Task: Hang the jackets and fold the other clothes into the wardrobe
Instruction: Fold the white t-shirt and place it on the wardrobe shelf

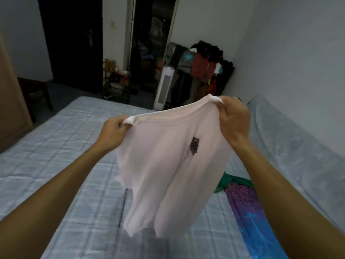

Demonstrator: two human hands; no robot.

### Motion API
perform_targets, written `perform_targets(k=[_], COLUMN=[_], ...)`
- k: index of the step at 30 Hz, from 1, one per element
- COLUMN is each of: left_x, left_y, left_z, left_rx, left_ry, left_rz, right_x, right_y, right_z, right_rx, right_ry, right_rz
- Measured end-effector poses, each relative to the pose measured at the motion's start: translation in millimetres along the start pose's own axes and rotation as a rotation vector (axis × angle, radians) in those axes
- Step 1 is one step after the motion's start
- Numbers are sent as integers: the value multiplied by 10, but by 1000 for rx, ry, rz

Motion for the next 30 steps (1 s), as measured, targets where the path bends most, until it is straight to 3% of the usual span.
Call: perform_targets(k=[7, 11, 13, 17, 24, 27, 30], left_x=[-1127, -1452, -1631, -1866, -1776, -1830, -1929], left_y=[-760, -1341, -1572, -1565, -313, 78, 336], left_z=[416, 721, 891, 1235, 2142, 2661, 3065], left_rx=[-84, -409, -465, -339, 98, 167, 130], left_ry=[284, 250, 250, 288, 248, 192, 262], left_rz=[-280, -211, -220, -271, -167, -88, -61], right_x=[-87, -57, -51, 217, 1077, 1381, 1646], right_y=[-632, -820, -928, -1103, -1541, -1736, -1906], right_z=[130, 212, 355, 625, 644, 649, 693], right_rx=[-64, -105, -111, -61, -79, -85, -106], right_ry=[22, 68, 98, 69, -14, -11, -5], right_rz=[-142, -220, -229, -244, -129, -96, -72])
Point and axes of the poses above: each hand's wrist, its own z-axis away from the middle knuckle, its own y-axis out of the palm, x = y × z, the point moved 8 cm from there along -z, towards the middle knuckle, and after that the axes turned 2 degrees about z, right-handed, at the moved point
